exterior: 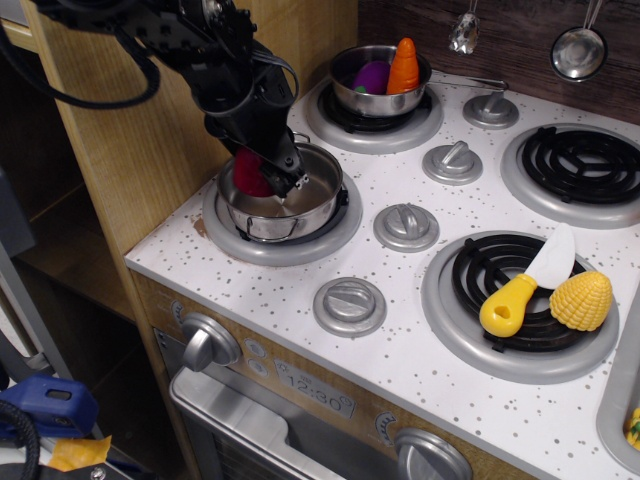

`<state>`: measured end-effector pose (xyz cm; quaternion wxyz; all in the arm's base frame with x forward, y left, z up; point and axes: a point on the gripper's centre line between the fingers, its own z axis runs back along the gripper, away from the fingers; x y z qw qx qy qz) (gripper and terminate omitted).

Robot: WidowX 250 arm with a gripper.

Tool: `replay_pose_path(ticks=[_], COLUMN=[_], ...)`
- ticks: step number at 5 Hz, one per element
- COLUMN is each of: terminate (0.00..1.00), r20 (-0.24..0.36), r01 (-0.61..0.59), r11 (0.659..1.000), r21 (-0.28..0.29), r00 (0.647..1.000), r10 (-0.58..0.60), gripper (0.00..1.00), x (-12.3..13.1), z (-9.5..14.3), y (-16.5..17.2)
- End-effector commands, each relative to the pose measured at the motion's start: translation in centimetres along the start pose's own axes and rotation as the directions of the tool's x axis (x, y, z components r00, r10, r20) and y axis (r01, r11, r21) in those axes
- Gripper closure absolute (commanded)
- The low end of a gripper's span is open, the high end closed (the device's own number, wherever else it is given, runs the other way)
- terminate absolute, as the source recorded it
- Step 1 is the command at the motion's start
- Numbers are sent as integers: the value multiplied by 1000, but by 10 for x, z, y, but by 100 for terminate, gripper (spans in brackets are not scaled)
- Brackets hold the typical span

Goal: Put sweet potato in pan which is on stove

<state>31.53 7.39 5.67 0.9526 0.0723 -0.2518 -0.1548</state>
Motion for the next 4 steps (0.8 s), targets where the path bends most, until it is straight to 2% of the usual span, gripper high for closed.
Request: replay_pose_path(ticks=[1,3,4], terminate=[0,0,100], r20=[51,51,51], r01=[19,19,19], r11=[1000,1000,1000], r21=[-14,-14,-14], r00=[999,999,999], r10=[-19,-19,-19], gripper=[0,0,0], x=[10,10,10], z=[-3,-3,-3], y=[7,7,7])
